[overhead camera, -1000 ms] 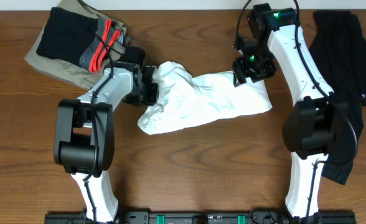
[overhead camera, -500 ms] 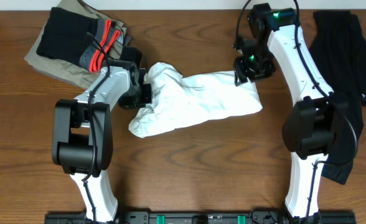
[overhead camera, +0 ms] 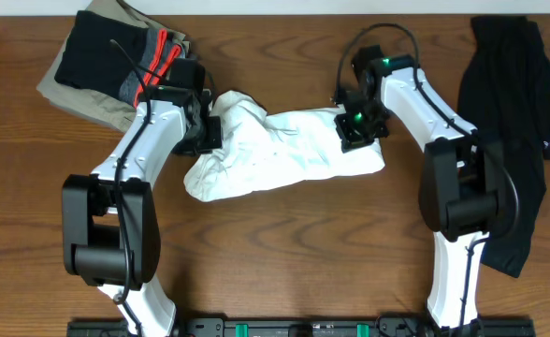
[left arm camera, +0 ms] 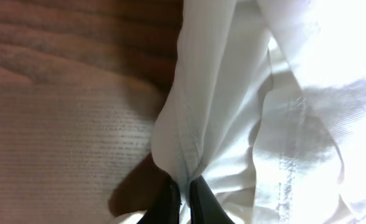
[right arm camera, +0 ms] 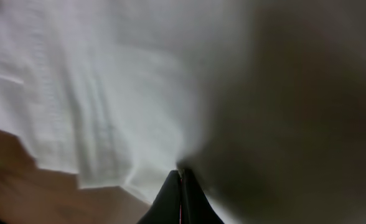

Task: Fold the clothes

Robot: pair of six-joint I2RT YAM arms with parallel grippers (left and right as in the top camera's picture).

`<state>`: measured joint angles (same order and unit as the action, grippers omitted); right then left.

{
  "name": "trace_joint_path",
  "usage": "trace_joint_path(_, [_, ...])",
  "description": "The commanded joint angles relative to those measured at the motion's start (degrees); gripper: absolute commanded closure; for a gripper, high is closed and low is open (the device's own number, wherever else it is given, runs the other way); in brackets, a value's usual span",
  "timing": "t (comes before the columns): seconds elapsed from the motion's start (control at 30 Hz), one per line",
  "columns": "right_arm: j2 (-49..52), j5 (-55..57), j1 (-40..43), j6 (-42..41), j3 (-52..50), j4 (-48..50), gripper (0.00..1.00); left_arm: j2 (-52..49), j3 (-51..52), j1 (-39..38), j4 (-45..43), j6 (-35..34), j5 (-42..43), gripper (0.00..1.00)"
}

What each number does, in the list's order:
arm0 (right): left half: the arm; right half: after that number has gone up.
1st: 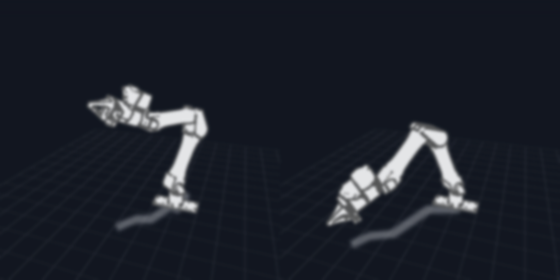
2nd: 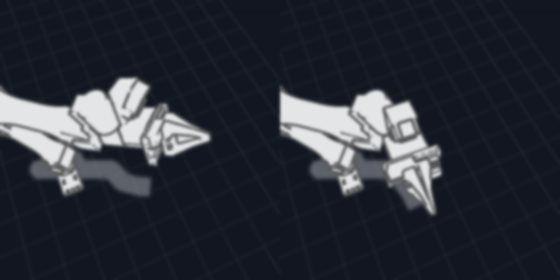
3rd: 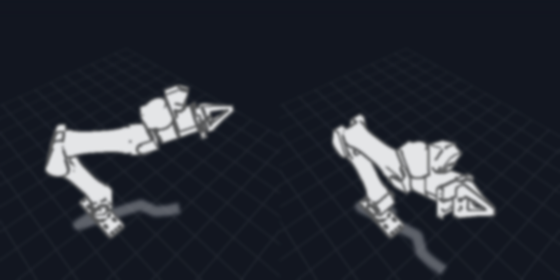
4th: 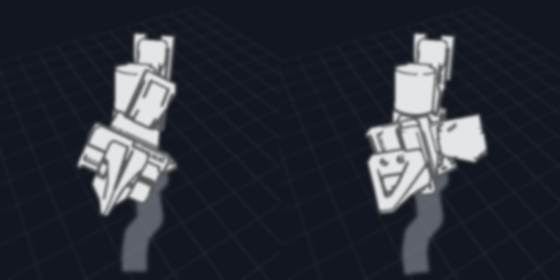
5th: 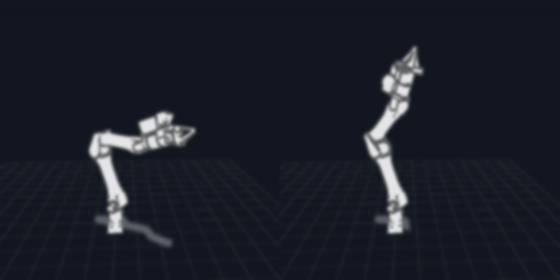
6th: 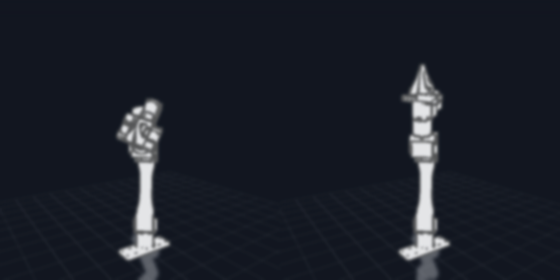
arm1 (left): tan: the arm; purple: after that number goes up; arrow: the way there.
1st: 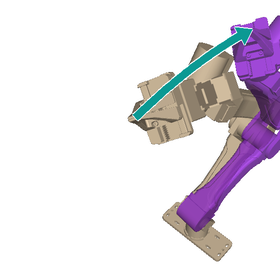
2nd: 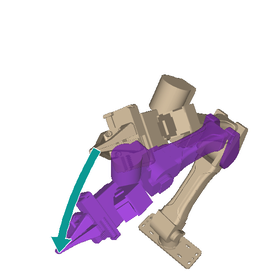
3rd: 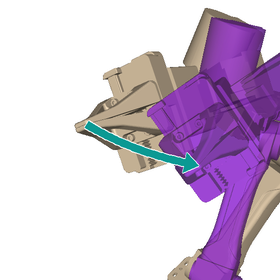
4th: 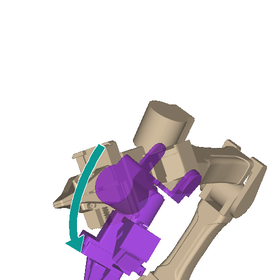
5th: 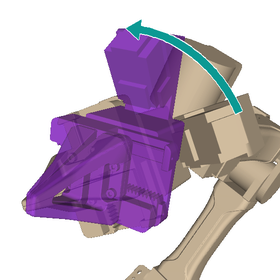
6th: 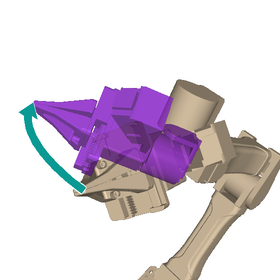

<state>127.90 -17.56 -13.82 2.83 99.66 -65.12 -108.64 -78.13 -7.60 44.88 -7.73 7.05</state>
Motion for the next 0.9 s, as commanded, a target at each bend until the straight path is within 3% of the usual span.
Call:
trace_joint_path(0.0, [-1.2, -2.1, 2.4, -1.6, -2.9, 2.5, 0.99, 0.8, -0.5, 0.3, 0.5, -0.5, -1.1, 0.94])
trace_joint_path(0.17, [-1.2, -2.6, 4.7, -2.4, -8.1, 8.9, 0.99, 3.0, -0.5, 0.3, 0.8, -2.9, -0.5, 0.94])
trace_joint_path(0.5, [-1.2, -4.8, 6.0, -3.2, -13.7, 15.3, 0.99, 8.5, -0.5, -1.2, -2.1, -3.7, 11.2, 0.94])
trace_joint_path(0.87, [-1.2, -5.2, 5.1, -3.2, -13.9, 15.2, 0.99, 8.7, -0.5, -14.6, -13.7, -6.2, 12.3, 0.94])
